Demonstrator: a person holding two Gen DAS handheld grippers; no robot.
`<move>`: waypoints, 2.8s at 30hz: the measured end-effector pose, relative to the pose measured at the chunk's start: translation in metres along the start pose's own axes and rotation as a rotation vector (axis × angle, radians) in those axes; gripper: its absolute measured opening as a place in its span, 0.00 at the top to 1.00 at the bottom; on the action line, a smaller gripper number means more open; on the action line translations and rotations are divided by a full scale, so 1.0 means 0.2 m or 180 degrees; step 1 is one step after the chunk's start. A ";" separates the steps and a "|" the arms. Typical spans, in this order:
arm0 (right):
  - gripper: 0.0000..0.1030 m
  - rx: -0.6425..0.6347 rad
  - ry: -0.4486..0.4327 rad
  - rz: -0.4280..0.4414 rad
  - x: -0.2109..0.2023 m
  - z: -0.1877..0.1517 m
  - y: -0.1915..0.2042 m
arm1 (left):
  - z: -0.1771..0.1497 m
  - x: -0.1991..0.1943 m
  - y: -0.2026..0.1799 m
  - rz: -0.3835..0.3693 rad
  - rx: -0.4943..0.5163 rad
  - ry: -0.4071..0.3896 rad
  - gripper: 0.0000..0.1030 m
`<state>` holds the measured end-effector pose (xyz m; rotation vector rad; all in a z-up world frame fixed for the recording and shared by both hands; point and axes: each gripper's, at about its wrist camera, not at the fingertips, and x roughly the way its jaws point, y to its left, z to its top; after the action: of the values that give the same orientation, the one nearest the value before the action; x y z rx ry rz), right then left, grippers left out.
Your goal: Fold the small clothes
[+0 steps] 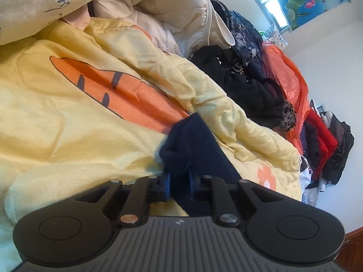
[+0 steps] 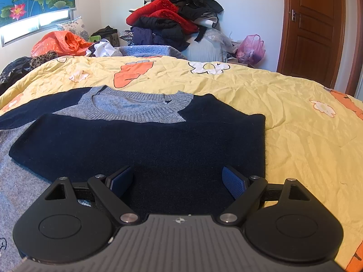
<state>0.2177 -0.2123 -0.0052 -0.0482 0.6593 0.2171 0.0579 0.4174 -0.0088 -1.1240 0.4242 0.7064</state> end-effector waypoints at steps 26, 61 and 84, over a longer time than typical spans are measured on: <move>0.10 -0.0112 0.0063 -0.0026 0.02 0.01 0.03 | -0.85 -0.03 -0.55 -0.0254 0.3363 -0.0294 0.94; 0.81 0.1234 0.1541 0.2587 0.64 0.52 1.56 | -0.78 -0.08 -0.53 -0.0987 0.3173 -0.0133 0.75; 0.85 0.1380 0.0962 0.1960 0.43 0.58 0.44 | -0.80 -0.04 -0.55 -0.0793 0.3269 -0.0087 0.47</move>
<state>0.3340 -0.0981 0.0361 0.5549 1.0002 0.6625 0.1350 0.2406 0.0080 -0.1832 0.5205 0.2047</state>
